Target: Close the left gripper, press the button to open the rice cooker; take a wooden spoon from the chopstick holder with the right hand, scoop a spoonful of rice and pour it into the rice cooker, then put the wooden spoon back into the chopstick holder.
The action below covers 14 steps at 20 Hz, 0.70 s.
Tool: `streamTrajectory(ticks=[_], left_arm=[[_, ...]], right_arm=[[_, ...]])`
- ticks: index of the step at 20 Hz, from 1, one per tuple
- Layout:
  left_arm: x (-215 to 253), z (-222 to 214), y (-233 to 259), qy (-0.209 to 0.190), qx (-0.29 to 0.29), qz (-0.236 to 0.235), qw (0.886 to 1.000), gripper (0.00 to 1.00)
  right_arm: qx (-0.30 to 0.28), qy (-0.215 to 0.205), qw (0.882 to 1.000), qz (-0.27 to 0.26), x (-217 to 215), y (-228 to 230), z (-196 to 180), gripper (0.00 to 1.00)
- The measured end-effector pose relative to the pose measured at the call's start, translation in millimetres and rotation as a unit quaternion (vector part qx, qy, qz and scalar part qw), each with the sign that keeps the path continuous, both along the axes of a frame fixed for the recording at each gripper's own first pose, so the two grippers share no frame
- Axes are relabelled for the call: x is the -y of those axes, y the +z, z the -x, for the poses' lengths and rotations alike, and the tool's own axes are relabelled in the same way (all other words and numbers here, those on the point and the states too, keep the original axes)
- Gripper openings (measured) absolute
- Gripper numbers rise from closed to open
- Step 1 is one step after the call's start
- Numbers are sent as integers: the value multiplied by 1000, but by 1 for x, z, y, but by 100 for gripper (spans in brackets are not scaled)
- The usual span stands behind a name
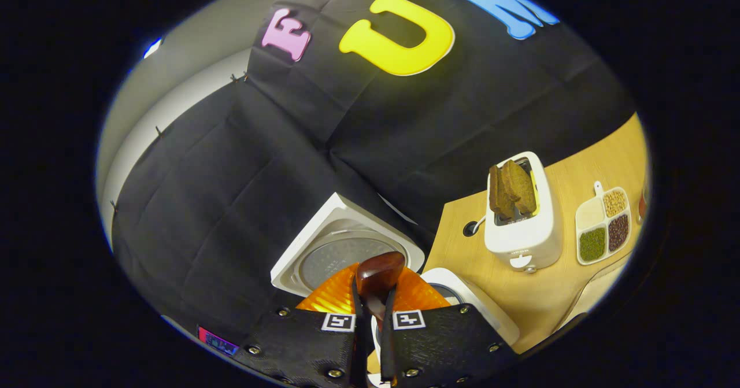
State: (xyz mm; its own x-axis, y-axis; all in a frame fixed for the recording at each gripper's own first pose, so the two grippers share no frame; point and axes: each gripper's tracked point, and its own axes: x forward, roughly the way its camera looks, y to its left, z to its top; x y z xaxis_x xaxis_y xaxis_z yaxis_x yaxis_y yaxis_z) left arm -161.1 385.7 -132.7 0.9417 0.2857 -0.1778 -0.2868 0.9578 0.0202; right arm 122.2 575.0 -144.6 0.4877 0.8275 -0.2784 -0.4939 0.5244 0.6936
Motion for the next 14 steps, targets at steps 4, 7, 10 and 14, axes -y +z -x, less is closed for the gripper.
streamTrajectory(ticks=[4, 7, 10, 14], left_arm=[[-6, 9, 4, 16, 3, -4, 1000, 98], [-7, 13, 4, 24, 1, -11, 1000, 98], [-2, 13, 2, 21, -3, -22, 1000, 98], [-2, 14, 1, 16, -4, -28, 999, 97]], right_arm=[[88, 25, 992, 81, -29, -9, 6, 9], [156, 49, 976, 142, -48, -12, 15, 9], [249, 88, 944, 198, -63, -2, 32, 9], [371, 133, 889, 231, -73, 23, 59, 9]])
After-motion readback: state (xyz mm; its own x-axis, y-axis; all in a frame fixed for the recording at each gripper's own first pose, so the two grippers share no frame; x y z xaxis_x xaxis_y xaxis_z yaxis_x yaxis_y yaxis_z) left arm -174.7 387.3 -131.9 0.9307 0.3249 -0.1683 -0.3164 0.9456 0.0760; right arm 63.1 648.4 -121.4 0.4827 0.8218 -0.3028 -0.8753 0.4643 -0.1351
